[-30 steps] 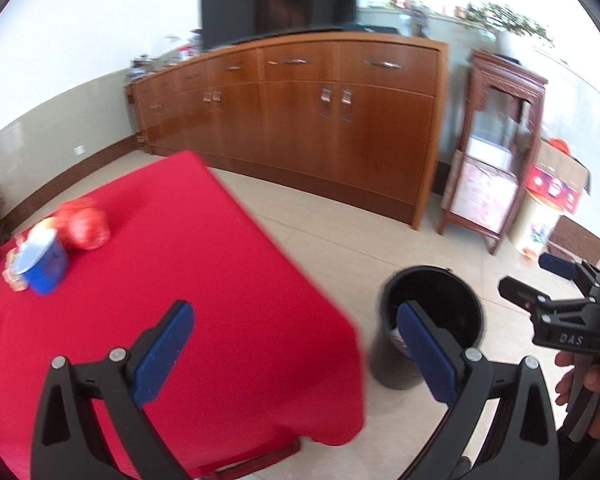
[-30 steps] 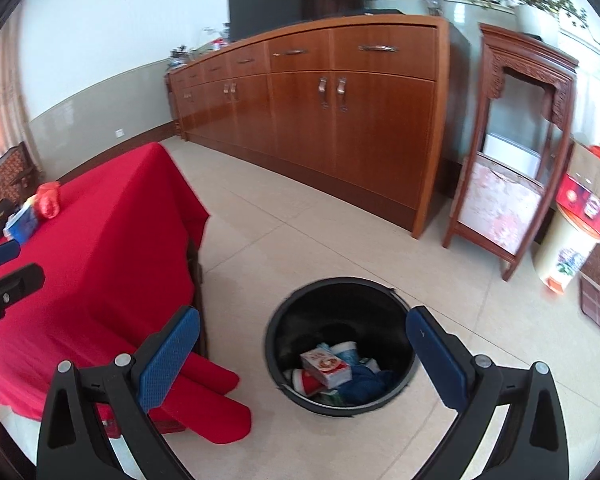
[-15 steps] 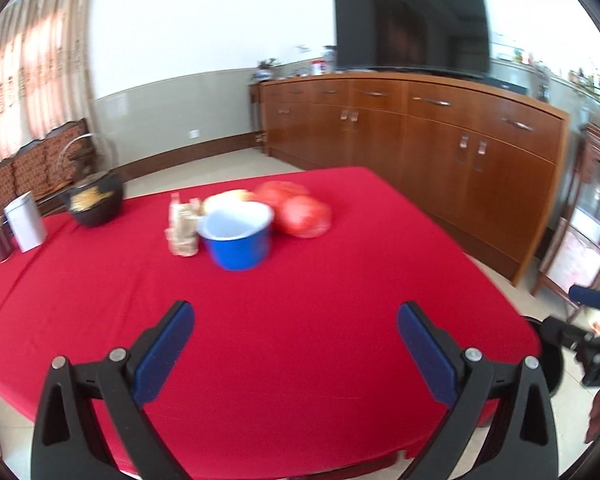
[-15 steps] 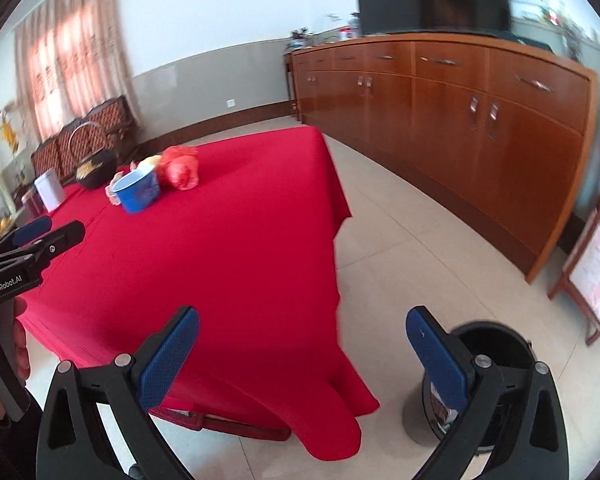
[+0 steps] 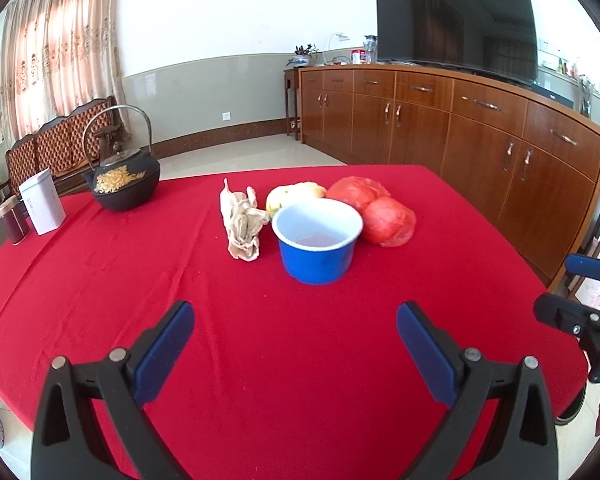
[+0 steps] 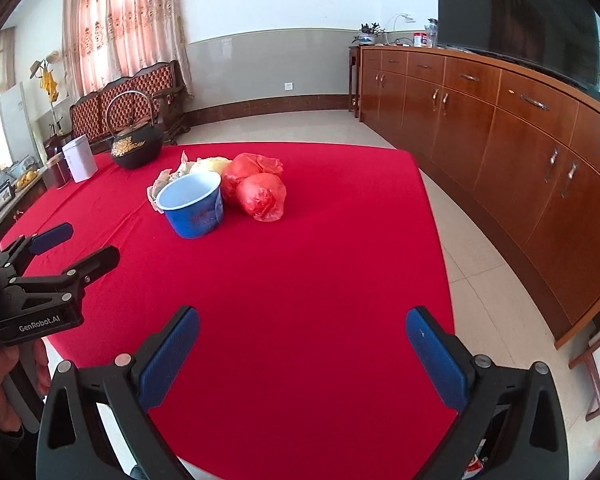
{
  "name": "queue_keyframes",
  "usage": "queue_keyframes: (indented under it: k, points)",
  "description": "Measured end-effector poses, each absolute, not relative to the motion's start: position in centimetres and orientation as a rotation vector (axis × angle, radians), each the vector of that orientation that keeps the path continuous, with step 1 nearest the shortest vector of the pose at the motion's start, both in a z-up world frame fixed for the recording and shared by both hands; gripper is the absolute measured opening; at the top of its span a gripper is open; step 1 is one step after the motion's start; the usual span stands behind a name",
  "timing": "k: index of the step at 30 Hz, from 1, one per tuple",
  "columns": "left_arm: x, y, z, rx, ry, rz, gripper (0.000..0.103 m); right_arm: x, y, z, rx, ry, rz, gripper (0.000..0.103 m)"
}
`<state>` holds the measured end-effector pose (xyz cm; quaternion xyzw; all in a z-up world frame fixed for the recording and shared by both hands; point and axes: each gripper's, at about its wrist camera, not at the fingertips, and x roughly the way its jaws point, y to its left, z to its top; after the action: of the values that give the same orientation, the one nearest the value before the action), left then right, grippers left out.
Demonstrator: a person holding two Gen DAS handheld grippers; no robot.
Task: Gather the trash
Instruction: 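Grasp the blue cup rim with the left tool while the right tool grasps the red plastic bag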
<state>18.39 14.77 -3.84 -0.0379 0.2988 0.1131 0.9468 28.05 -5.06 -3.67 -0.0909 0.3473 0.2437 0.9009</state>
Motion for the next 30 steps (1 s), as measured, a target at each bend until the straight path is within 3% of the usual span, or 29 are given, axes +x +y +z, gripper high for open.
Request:
queue_keyframes:
  k: [9, 11, 14, 18, 30]
  points:
    - [22.8, 15.8, -5.1, -0.097, 0.657, 0.221, 0.099, 32.8, -1.6, -4.3, -0.225, 0.71, 0.538, 0.102]
    - [24.1, 16.0, -5.8, -0.093, 0.686, 0.214, 0.098, 34.3, -0.4, -4.9, -0.242, 0.721, 0.553, 0.094]
    - [26.2, 16.8, -7.0, -0.148, 0.798, 0.16, 0.086, 36.6, 1.2, -5.8, -0.269, 0.748, 0.581, 0.085]
    - [26.4, 17.4, -6.3, -0.172, 0.779, 0.15, 0.086, 39.0, 2.9, -6.8, -0.297, 0.77, 0.609, 0.079]
    - [29.6, 18.5, -6.7, -0.187, 0.815, 0.148, 0.086, 42.4, 5.2, -8.4, -0.336, 0.817, 0.693, 0.075]
